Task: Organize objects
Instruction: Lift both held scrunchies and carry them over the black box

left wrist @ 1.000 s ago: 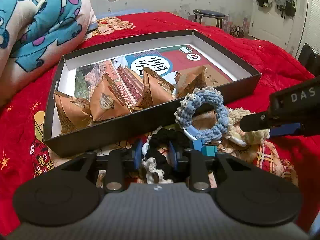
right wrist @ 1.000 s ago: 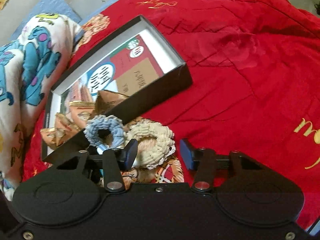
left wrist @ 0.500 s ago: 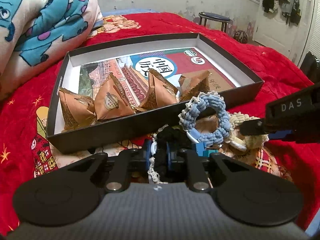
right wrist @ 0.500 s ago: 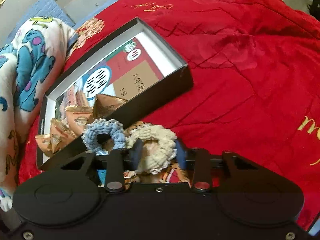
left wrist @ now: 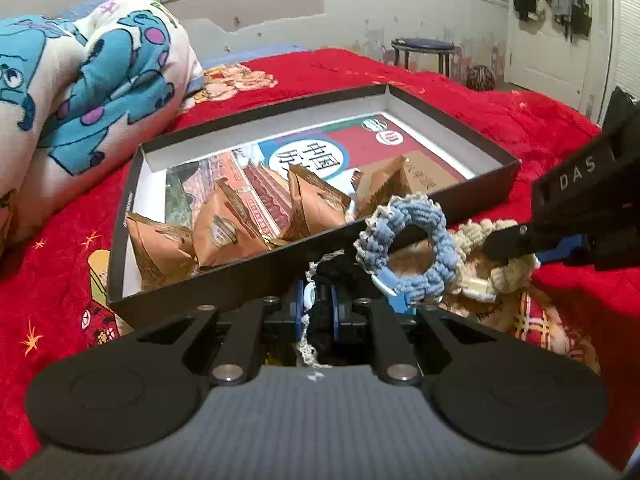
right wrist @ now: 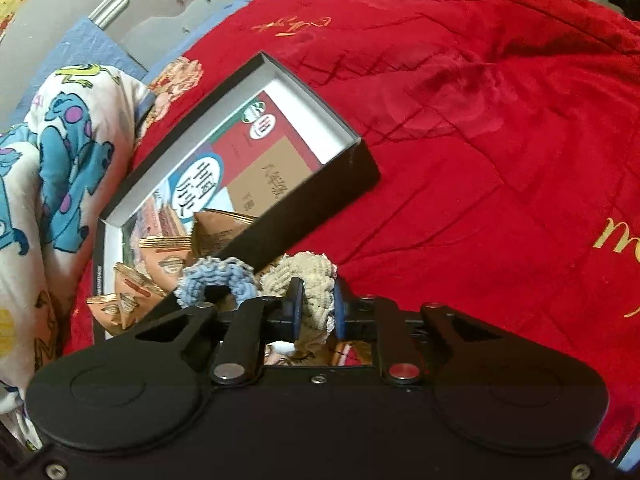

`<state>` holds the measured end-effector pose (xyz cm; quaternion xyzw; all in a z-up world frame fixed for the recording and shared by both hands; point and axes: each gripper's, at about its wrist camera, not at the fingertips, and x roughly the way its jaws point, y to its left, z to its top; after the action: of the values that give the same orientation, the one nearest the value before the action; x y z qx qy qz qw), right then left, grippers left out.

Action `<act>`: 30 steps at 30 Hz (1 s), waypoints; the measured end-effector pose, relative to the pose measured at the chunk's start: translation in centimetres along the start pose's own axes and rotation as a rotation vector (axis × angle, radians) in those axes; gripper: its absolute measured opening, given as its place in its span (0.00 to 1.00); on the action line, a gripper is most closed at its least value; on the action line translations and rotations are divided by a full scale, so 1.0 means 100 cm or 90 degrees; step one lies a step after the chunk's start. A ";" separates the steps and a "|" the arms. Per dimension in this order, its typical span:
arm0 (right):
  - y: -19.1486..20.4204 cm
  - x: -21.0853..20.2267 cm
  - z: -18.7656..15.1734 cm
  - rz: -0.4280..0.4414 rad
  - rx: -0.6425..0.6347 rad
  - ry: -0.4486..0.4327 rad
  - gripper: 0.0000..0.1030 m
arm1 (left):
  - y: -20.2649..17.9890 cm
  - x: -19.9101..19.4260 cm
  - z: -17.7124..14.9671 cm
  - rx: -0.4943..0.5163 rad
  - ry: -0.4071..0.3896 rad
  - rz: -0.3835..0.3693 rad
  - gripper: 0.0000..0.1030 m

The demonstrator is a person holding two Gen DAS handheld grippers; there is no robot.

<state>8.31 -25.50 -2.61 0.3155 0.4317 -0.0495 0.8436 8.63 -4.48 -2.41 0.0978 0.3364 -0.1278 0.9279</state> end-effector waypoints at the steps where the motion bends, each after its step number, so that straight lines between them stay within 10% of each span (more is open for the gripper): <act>1: 0.000 0.000 0.000 0.002 0.003 0.001 0.15 | 0.001 0.000 0.001 -0.004 0.001 -0.001 0.16; 30: -0.002 -0.011 0.002 0.107 0.020 -0.019 0.14 | 0.016 0.006 0.002 -0.102 0.057 -0.028 0.16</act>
<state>7.66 -25.92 -1.76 0.3630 0.3906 0.0101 0.8459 9.70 -3.08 -2.55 0.0216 0.3884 -0.1164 0.9138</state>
